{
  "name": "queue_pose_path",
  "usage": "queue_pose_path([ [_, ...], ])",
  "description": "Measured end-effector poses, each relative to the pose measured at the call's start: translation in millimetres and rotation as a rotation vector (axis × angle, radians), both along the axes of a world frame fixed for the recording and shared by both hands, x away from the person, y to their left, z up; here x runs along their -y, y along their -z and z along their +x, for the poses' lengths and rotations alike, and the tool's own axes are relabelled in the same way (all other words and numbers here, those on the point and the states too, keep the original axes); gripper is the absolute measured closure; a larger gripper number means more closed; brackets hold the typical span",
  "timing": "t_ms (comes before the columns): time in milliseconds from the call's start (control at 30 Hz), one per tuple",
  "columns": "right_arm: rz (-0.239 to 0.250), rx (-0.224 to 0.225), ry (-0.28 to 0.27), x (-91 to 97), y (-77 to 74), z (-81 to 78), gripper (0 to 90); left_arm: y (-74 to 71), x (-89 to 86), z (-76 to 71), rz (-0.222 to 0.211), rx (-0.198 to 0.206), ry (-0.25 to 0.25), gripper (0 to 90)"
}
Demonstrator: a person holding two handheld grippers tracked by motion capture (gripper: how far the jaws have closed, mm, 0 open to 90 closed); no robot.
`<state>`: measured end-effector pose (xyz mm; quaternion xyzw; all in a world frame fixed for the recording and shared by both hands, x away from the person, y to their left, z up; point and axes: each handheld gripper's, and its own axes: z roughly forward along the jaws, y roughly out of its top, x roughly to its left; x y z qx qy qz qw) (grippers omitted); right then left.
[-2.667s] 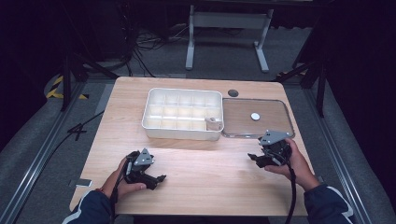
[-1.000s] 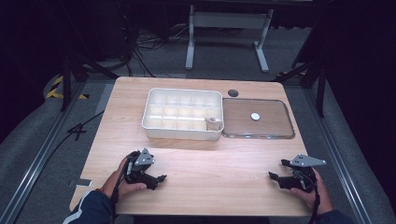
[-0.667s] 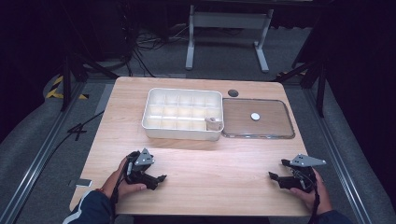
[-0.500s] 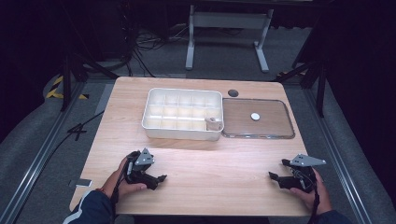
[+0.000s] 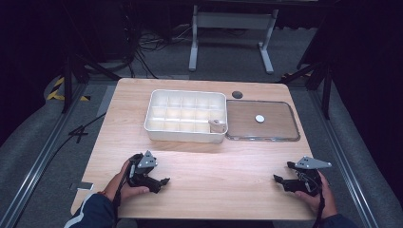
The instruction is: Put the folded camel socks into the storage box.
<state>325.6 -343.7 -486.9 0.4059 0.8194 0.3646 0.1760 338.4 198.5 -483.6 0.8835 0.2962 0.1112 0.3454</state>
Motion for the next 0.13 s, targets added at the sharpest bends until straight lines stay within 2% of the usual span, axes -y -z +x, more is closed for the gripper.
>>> queue_pose_path([
  [133,0.000,0.000,0.000,0.0,0.0,0.0,18.8,-0.1,0.0,-0.1,0.001,0.000,-0.001,6.7],
])
